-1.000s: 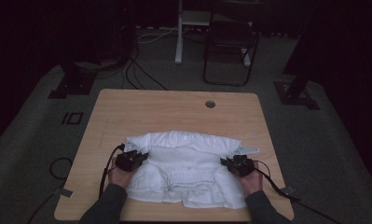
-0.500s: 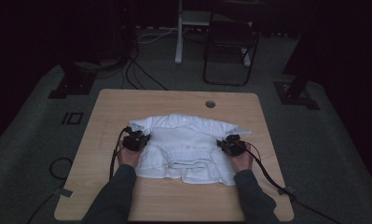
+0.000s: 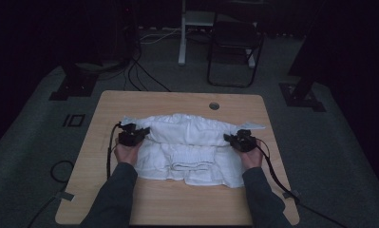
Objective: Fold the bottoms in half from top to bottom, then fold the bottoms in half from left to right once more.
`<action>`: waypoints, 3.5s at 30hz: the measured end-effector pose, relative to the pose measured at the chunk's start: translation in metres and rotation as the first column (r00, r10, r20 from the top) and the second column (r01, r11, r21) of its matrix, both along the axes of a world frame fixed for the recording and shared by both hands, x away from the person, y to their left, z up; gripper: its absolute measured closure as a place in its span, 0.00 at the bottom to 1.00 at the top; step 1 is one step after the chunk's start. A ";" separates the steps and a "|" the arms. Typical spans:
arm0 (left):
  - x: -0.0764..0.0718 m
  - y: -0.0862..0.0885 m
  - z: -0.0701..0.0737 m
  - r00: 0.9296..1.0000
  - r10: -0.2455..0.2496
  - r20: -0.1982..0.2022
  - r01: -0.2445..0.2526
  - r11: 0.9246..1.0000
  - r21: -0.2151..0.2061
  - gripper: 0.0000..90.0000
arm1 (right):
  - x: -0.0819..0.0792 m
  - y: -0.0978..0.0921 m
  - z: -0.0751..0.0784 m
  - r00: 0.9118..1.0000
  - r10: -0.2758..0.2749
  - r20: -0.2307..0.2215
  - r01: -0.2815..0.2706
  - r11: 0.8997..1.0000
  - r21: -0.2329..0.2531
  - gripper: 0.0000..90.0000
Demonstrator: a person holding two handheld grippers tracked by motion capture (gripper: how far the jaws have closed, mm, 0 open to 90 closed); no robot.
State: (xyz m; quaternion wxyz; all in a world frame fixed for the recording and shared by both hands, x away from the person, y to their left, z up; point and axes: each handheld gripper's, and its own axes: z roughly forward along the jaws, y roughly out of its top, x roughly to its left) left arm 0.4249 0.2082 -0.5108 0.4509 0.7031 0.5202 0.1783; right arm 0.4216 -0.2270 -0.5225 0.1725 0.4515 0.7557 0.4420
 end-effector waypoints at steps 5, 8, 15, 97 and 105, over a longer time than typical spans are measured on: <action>-0.022 0.011 0.064 0.981 -0.051 0.187 0.073 0.991 -0.114 0.96 | -0.013 -0.014 0.049 0.983 -0.050 0.175 0.031 0.993 0.110 0.95; -0.031 0.012 0.075 0.975 -0.073 0.211 0.098 0.989 -0.114 0.96 | -0.022 -0.017 0.065 0.970 -0.058 0.236 0.026 0.990 0.136 0.95; -0.062 0.020 0.045 0.981 -0.136 0.138 0.155 0.979 -0.135 0.95 | -0.060 -0.021 0.045 0.975 0.023 0.220 -0.043 0.995 0.088 0.94; -0.083 0.001 -0.054 0.978 0.193 -0.083 -0.167 0.955 0.245 0.04 | -0.102 0.033 -0.045 0.998 0.055 -0.013 -0.056 0.991 -0.122 0.69; -0.088 -0.001 -0.050 0.993 0.074 -0.091 -0.062 0.989 0.135 0.68 | -0.103 0.034 -0.045 0.998 0.054 -0.010 -0.055 0.991 -0.122 0.69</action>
